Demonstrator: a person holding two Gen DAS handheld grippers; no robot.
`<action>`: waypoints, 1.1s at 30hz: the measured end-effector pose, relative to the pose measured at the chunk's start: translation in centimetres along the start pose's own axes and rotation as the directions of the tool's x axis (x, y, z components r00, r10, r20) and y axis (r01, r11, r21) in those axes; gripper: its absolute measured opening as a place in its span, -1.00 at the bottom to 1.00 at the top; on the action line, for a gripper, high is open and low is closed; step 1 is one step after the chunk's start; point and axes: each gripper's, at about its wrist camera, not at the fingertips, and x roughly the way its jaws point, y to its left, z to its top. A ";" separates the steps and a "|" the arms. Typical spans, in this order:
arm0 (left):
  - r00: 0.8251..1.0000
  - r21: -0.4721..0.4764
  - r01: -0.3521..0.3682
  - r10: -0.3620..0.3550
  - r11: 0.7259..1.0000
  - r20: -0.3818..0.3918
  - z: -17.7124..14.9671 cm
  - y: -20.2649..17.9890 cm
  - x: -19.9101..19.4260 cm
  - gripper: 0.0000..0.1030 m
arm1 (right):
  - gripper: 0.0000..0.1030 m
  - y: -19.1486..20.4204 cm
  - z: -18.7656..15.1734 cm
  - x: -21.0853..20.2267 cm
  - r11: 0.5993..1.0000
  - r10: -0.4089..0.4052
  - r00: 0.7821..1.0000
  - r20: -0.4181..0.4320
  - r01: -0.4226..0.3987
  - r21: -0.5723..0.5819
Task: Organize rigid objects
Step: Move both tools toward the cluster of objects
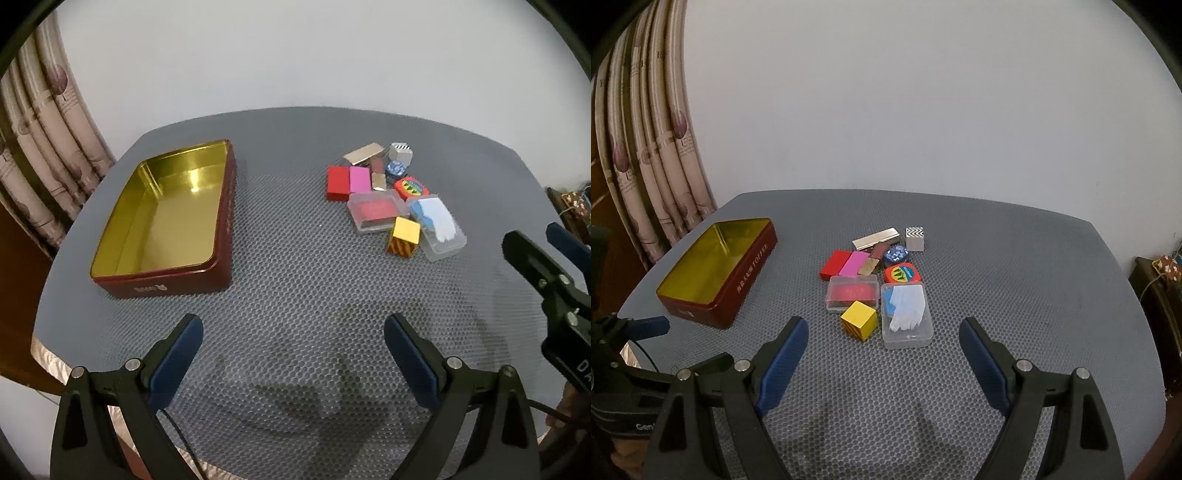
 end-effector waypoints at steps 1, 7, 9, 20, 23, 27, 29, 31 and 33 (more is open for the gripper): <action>1.000 -0.003 -0.006 0.006 1.000 -0.005 0.0 0.0 0.2 0.88 | 0.68 0.0 0.0 0.1 1.000 -0.001 1.000 -0.002 0.001 -0.001; 0.999 -0.011 -0.015 0.014 1.000 -0.030 0.1 0.3 0.9 0.89 | 0.68 0.0 -0.3 0.9 1.000 -0.001 0.999 -0.032 0.000 -0.007; 0.999 -0.009 -0.013 0.013 1.000 -0.038 0.0 0.2 1.2 0.89 | 0.68 0.1 -0.4 1.1 1.000 -0.005 0.999 -0.041 0.004 -0.015; 0.997 -0.014 -0.019 0.018 1.000 -0.072 0.2 0.5 2.4 0.89 | 0.68 0.6 -0.8 2.6 0.998 -0.023 0.997 -0.078 0.018 -0.065; 0.997 -0.018 -0.020 0.019 1.000 -0.080 0.2 0.5 2.8 0.89 | 0.68 0.4 -0.9 3.3 0.998 -0.024 0.996 -0.089 0.018 -0.065; 0.996 -0.018 -0.020 0.018 1.000 -0.087 0.2 0.6 3.2 0.89 | 0.68 0.1 -1.0 4.5 0.997 -0.035 0.994 -0.106 0.027 -0.074; 0.996 -0.016 -0.020 0.018 1.000 -0.090 0.2 0.6 3.5 0.89 | 0.68 -0.2 -1.1 5.4 0.996 -0.043 0.992 -0.116 0.034 -0.079; 0.996 -0.014 -0.019 0.018 1.000 -0.091 0.3 0.5 3.7 0.89 | 0.68 -0.6 -1.2 6.5 0.996 -0.041 0.990 -0.134 0.031 -0.079; 0.996 -0.012 -0.020 0.019 1.000 -0.090 0.4 0.4 3.9 0.89 | 0.68 -0.8 -1.3 7.5 0.996 -0.050 0.987 -0.151 0.037 -0.086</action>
